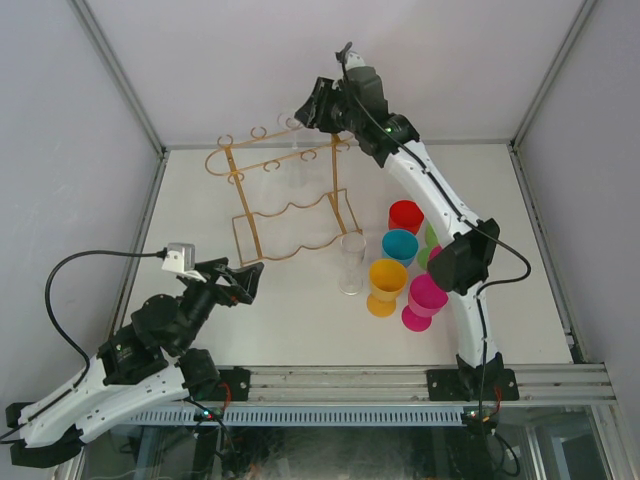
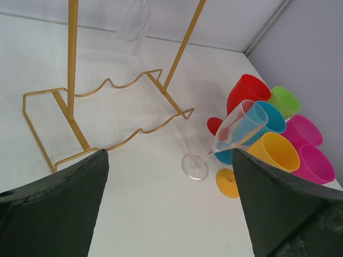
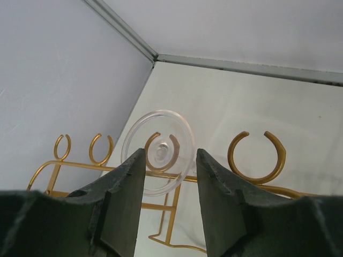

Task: Take the wine glass off the wine glass rack
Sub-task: Pick up the wine glass from the wine rack.

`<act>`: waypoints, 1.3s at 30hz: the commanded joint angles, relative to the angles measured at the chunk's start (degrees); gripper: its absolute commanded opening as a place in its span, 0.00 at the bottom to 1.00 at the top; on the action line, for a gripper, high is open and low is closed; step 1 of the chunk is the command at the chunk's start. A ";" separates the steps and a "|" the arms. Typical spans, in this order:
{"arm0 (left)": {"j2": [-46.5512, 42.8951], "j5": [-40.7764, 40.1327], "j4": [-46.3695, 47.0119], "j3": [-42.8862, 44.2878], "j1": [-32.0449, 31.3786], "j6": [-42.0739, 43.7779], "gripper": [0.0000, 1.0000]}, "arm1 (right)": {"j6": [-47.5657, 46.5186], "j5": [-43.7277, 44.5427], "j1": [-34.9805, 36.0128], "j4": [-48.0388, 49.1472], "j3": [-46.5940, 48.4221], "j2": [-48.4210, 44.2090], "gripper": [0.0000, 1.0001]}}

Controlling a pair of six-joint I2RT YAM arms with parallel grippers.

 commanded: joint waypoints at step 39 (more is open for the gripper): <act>-1.41 -0.10 -0.30 1.50 0.18 -1.11 1.00 | 20.19 -15.09 -3.05 9.42 -2.42 1.26 0.04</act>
